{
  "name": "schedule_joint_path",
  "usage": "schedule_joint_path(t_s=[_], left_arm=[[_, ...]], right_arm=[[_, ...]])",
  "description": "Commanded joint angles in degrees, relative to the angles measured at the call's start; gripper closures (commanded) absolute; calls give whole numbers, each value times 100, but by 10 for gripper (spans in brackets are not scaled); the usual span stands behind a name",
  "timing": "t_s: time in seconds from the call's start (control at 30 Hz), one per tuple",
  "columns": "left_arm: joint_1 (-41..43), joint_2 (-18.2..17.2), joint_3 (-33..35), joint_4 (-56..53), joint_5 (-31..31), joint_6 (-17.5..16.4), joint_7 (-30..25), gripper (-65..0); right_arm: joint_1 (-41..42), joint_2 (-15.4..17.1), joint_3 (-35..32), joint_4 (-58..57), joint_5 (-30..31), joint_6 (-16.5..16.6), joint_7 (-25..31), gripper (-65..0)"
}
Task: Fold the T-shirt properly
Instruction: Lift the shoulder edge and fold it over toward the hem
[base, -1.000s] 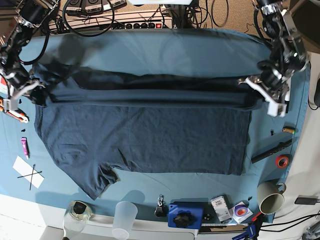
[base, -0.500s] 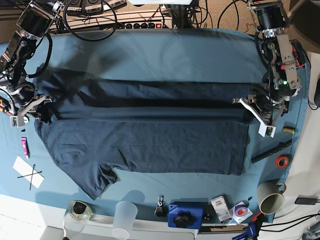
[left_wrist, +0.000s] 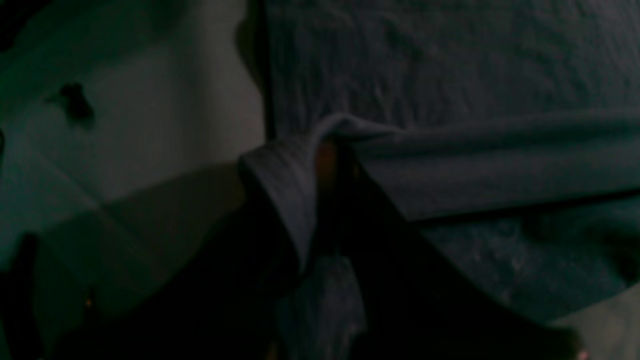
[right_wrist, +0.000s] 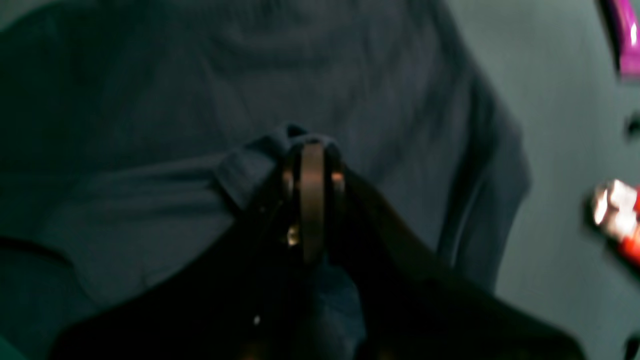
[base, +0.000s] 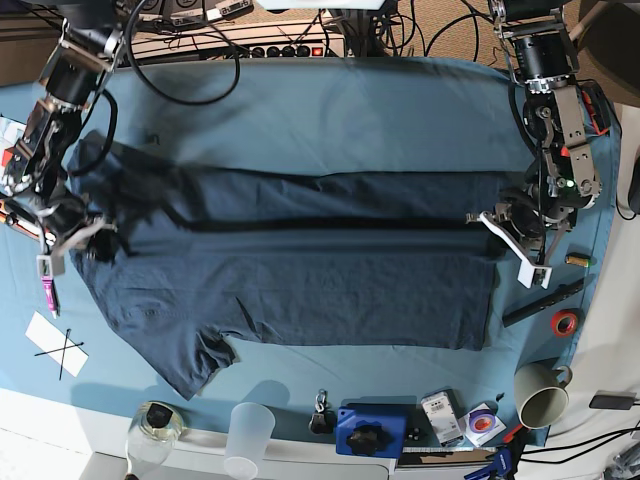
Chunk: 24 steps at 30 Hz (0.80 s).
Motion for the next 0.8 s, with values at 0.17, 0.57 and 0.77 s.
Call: schedule_joint_path(t_s=[0.17, 0.57, 0.77], left_arm=[[-280, -90, -39, -448, 52, -129, -201, 0], [-706, -90, -39, -861, 55, -111, -269, 0], [-708, -92, -39, -861, 52, -212, -269, 0]], right_arm=[[496, 181, 48, -483, -162, -46, 387, 0], [520, 179, 48, -697, -374, -48, 634, 0], [520, 184, 48, -697, -372, -48, 673, 0]])
